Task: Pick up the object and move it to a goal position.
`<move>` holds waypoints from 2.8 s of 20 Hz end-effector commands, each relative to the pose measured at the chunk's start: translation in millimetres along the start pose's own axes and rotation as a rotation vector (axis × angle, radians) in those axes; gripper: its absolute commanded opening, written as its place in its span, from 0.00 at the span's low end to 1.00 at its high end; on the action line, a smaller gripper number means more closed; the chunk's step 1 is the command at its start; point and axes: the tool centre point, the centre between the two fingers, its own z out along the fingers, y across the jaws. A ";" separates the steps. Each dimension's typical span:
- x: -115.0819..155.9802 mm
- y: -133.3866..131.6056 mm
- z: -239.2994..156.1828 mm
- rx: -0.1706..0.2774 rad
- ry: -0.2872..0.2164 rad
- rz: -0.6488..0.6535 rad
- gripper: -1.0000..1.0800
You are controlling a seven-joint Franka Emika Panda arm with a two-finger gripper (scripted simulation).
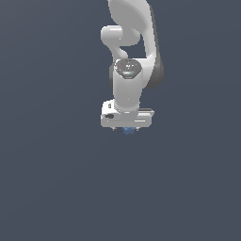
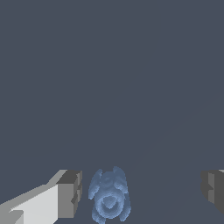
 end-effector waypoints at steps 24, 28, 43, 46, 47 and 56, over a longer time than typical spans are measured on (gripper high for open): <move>-22.1 16.0 20.9 -0.018 -0.010 -0.005 0.96; -38.8 5.0 35.4 -0.016 -0.003 -0.048 0.96; -93.2 -23.4 72.1 -0.009 0.018 -0.171 0.96; -94.9 -24.2 73.0 -0.009 0.019 -0.175 0.96; -93.9 -23.8 72.6 -0.009 0.018 -0.172 0.96; -94.8 -23.7 96.4 -0.009 0.018 -0.173 0.96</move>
